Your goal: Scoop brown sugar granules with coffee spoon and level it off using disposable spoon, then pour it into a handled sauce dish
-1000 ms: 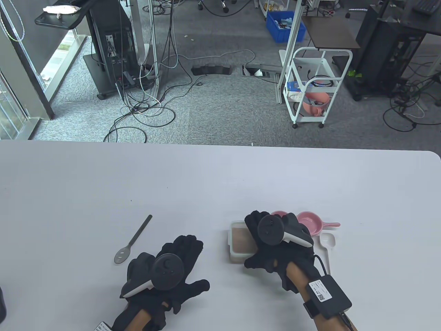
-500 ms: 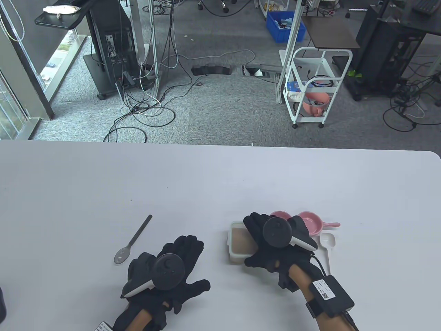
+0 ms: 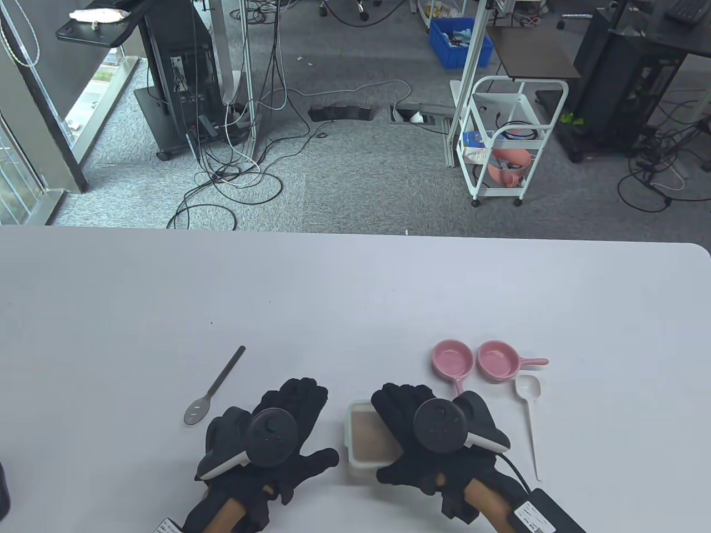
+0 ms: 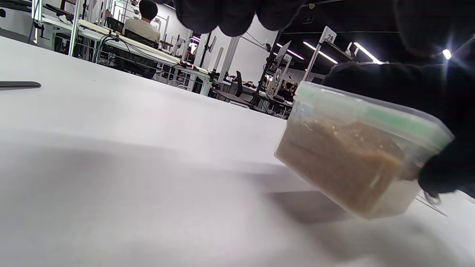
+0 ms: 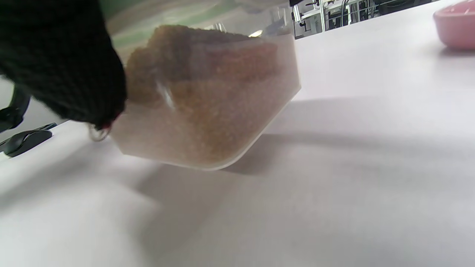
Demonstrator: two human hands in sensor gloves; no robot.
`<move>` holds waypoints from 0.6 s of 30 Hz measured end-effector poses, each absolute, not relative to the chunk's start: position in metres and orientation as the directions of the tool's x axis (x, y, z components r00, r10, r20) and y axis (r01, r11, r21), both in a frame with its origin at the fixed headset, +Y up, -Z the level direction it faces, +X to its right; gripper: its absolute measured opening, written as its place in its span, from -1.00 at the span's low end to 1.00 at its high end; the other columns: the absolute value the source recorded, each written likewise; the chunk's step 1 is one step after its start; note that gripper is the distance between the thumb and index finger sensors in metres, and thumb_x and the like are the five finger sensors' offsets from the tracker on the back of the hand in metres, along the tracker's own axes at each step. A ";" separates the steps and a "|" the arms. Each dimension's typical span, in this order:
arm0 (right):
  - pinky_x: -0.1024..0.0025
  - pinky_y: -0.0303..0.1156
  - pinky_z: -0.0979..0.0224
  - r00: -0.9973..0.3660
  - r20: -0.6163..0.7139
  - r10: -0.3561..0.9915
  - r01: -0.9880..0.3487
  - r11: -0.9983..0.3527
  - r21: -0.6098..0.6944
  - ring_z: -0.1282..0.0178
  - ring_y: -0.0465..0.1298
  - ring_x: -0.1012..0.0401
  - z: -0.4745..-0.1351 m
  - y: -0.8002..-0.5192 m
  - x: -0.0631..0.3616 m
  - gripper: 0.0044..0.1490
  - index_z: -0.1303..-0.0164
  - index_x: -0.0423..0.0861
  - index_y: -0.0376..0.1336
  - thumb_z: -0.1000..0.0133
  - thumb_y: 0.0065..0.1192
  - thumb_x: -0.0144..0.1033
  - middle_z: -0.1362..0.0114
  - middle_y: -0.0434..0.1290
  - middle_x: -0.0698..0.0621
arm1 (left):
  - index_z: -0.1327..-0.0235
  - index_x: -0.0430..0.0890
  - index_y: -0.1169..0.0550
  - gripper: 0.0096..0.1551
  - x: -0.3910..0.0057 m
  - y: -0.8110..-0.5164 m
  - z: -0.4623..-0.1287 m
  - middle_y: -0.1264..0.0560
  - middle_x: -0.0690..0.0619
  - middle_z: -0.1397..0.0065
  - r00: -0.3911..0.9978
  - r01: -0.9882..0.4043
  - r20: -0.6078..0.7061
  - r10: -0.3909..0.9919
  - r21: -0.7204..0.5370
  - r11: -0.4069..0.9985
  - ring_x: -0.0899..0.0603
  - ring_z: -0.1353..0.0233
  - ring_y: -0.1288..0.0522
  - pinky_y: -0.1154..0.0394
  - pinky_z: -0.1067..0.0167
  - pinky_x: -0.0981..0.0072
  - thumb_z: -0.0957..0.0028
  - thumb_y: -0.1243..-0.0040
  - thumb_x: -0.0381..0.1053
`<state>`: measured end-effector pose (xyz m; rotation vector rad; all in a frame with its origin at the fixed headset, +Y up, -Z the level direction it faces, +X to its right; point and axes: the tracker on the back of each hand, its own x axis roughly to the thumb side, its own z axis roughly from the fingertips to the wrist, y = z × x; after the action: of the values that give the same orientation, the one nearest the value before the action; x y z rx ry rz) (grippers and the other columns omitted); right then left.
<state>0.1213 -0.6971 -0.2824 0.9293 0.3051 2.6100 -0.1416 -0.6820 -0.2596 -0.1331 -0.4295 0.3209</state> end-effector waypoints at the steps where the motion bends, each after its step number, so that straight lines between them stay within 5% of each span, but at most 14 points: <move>1: -0.12 -0.30 -0.66 -0.716 0.572 0.400 -0.259 -0.913 0.314 -0.72 -0.05 -0.19 -0.278 -0.699 0.120 0.46 -0.66 -0.07 -0.13 0.19 0.73 0.18 -0.74 -0.12 -0.16 | -0.70 0.11 -0.03 0.22 -0.141 -0.682 -0.260 0.00 0.07 -0.79 0.860 -0.276 0.387 0.332 -0.193 0.941 -0.22 -0.80 -0.05 -0.01 -0.62 -0.05 0.16 0.05 0.69; 18: -0.14 -0.26 -0.65 -0.740 0.571 0.355 -0.239 -0.933 0.270 -0.70 -0.01 -0.20 -0.251 -0.716 0.108 0.46 -0.66 -0.09 -0.11 0.20 0.73 0.21 -0.72 -0.09 -0.18 | -0.70 0.11 -0.04 0.21 -0.138 -0.684 -0.259 -0.01 0.07 -0.79 0.867 -0.249 0.388 0.312 -0.206 0.946 -0.22 -0.79 -0.06 -0.02 -0.62 -0.05 0.15 0.05 0.69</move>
<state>0.1084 -0.7163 -0.2507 0.9224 0.2558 2.6527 -0.1381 -0.6844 -0.2588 -0.1513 -0.4302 0.2950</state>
